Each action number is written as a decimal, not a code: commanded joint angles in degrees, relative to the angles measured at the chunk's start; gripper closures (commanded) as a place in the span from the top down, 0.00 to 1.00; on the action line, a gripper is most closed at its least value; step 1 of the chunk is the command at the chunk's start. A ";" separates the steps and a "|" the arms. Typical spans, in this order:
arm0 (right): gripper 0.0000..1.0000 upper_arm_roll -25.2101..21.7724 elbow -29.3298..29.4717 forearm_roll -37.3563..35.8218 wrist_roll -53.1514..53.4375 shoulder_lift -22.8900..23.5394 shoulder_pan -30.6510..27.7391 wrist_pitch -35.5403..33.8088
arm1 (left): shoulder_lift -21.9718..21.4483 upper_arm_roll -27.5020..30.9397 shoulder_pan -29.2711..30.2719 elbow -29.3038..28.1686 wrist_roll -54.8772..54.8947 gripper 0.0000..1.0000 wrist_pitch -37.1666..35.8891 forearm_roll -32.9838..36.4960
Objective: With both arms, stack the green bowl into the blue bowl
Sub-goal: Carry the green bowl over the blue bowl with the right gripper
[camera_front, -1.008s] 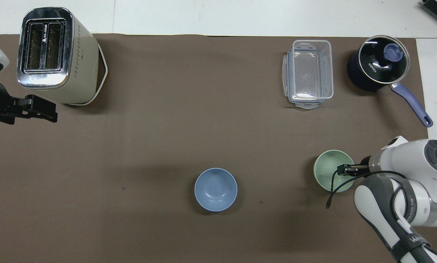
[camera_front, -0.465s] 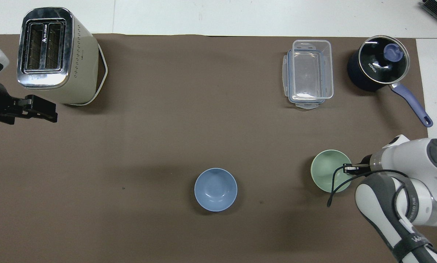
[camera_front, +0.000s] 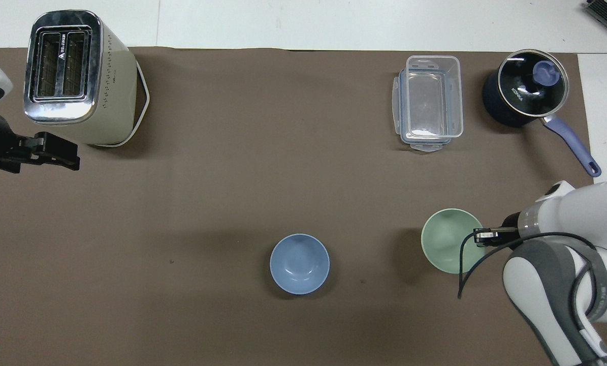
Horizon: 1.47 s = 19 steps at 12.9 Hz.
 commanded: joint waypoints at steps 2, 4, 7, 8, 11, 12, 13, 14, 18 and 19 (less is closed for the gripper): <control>0.00 0.56 2.82 1.15 14.84 -2.12 12.86 -3.33 | 0.54 -0.38 0.62 1.32 0.33 1.00 -1.28 0.42; 0.00 0.56 4.05 1.23 21.46 -1.59 19.56 -2.45 | 0.54 -0.38 0.62 1.32 0.33 1.00 -1.28 0.42; 0.00 0.56 3.88 3.25 25.42 1.12 27.21 3.77 | 0.54 -0.38 0.62 1.32 0.33 1.00 -1.28 0.42; 0.00 0.56 3.88 3.52 25.87 1.92 28.62 5.36 | 0.54 -0.38 0.62 1.32 0.33 1.00 -1.28 0.42; 0.00 0.64 3.53 3.52 28.59 5.34 31.53 8.95 | 0.54 -0.38 0.62 1.32 0.33 1.00 -1.28 0.42; 0.00 0.64 3.53 3.52 29.47 6.48 32.32 10.28 | 0.54 -0.38 0.62 1.32 0.33 1.00 -1.28 0.42; 0.00 0.64 3.53 3.52 29.83 7.36 32.68 10.56 | 0.54 -0.38 0.62 1.32 0.33 1.00 -1.28 0.42; 0.00 0.64 3.44 3.69 30.36 8.24 33.38 11.34 | 0.54 -0.38 0.62 1.32 0.33 1.00 -1.28 0.42; 0.00 0.64 3.26 4.48 30.89 10.71 34.97 13.72 | 0.54 -0.38 0.62 1.32 0.33 1.00 -1.28 0.42; 0.00 0.64 3.18 4.48 30.71 11.32 34.97 13.99 | 0.54 -0.38 0.62 1.32 0.33 1.00 -1.28 0.42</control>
